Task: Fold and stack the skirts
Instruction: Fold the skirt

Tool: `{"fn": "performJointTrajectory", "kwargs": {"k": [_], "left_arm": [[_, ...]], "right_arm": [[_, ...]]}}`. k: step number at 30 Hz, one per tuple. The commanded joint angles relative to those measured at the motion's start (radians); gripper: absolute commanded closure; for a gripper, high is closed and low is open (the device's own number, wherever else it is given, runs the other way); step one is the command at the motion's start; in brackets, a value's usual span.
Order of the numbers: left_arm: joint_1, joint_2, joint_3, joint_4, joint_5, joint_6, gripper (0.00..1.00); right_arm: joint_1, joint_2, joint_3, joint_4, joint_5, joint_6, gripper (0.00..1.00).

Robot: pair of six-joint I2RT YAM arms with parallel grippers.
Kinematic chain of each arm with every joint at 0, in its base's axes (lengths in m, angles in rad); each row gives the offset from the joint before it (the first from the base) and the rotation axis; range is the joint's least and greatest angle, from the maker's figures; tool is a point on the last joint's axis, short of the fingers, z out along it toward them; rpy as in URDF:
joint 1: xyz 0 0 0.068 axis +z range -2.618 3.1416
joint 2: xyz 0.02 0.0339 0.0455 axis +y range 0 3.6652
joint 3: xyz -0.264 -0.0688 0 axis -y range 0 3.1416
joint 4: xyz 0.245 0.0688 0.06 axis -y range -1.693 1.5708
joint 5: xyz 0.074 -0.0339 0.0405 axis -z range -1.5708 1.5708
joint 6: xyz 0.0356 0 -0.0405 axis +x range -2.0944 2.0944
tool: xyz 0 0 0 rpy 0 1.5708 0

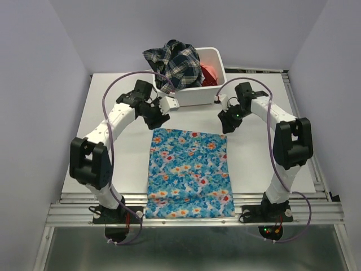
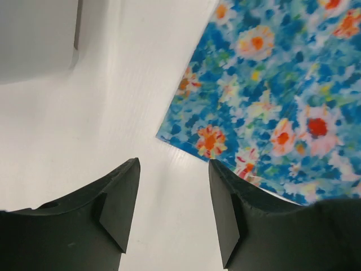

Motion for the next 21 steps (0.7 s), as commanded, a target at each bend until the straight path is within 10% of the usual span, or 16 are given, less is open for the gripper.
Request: {"fn": "performJointTrajectory", "kwargs": {"k": [1, 21], "left_arm": [[0.061, 0.146, 0.105, -0.023, 0.036, 0.050, 0.38], [0.118, 0.399, 0.142, 0.051, 0.073, 0.147, 0.44]], "right_arm": [[-0.013, 0.045, 0.078, -0.009, -0.057, -0.066, 0.50], [-0.022, 0.223, 0.075, 0.011, -0.100, -0.126, 0.58]]}}
